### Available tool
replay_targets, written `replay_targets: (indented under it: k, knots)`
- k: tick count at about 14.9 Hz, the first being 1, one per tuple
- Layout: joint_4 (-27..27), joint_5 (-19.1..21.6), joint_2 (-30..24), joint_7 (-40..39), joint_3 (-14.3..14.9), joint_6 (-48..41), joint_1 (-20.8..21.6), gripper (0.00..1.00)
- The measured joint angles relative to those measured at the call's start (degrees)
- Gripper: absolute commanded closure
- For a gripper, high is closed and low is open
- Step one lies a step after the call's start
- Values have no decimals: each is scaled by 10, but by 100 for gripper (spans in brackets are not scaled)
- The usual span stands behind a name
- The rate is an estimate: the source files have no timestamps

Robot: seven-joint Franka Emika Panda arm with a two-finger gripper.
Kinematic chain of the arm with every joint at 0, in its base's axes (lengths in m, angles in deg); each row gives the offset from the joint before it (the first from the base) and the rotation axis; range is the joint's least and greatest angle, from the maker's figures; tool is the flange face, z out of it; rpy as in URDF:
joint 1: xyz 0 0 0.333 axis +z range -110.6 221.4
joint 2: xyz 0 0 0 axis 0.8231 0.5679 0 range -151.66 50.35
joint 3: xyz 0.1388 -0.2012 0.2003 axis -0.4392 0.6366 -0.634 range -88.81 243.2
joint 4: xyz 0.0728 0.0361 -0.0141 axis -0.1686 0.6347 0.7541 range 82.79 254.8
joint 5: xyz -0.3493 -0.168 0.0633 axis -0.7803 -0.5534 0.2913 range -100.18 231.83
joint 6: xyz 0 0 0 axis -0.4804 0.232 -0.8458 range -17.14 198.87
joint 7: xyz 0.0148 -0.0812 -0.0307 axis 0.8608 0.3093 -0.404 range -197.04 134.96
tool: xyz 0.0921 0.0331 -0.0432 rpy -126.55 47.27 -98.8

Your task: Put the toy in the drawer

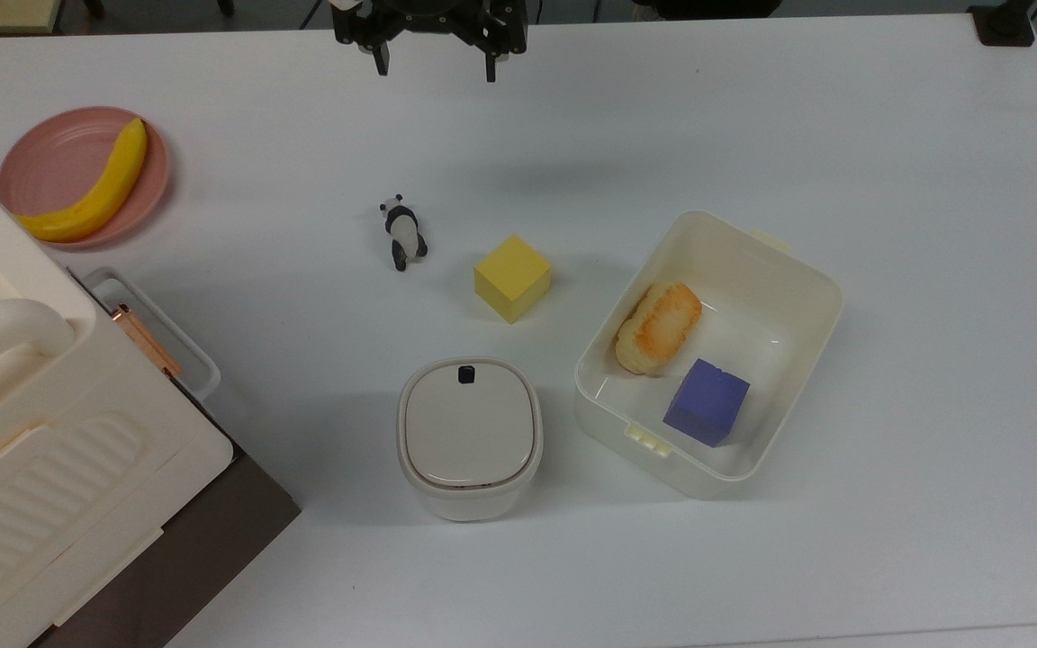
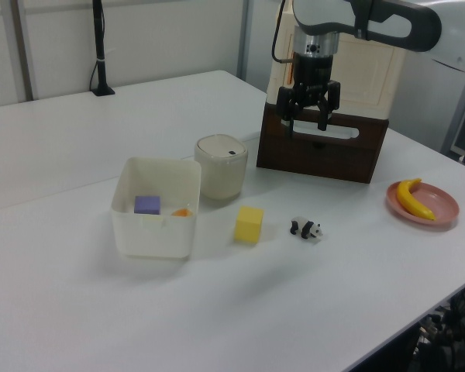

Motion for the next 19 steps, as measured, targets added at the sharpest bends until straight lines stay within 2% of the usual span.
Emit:
replay_targets:
  k: [14, 19]
  knots:
    - [-2, 0, -6, 0, 0, 0, -2, 0]
    - [1, 20, 0, -5, 0, 0, -1, 0]
